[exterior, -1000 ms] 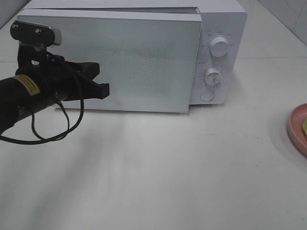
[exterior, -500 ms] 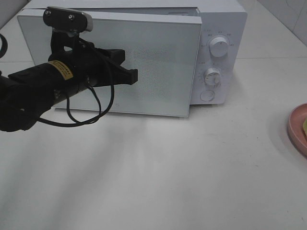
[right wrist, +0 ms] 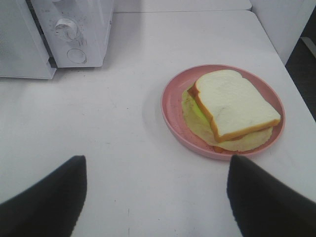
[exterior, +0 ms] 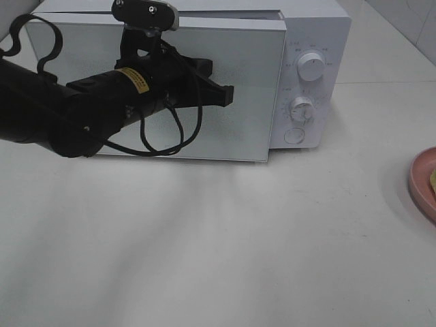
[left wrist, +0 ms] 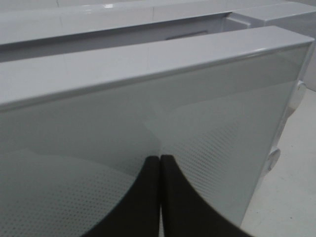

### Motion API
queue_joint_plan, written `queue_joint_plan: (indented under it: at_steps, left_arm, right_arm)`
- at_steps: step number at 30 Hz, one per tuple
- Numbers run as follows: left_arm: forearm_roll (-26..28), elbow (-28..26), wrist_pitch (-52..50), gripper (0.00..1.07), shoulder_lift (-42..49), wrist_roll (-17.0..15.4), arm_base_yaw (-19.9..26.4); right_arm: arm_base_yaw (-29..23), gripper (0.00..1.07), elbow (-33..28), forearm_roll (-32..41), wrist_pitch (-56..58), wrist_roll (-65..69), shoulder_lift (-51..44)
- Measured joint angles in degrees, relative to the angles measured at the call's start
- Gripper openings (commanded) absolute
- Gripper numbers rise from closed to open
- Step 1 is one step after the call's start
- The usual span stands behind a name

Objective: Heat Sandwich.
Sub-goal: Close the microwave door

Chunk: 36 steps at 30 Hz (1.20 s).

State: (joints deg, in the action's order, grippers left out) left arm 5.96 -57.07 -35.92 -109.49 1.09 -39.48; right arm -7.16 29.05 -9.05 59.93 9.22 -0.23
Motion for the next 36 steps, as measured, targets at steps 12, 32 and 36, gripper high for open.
queue_joint_plan:
  at_steps: [12,32,36]
  left_arm:
    - [-0.29,-6.42,4.24,0.0,-3.9,0.11,-1.03]
    - [-0.46,-15.76,10.03,0.0,-9.22,1.78,-1.43]
    - [-0.34,-15.81,10.08,0.0,-9.22,1.78,-1.49]
  right_arm:
    - [0.0,0.77,0.0,0.0,0.0,0.0,0.0]
    - [0.0,0.77,0.0,0.0,0.0,0.0,0.0]
    - [0.0,0.77,0.0,0.0,0.0,0.0,0.0]
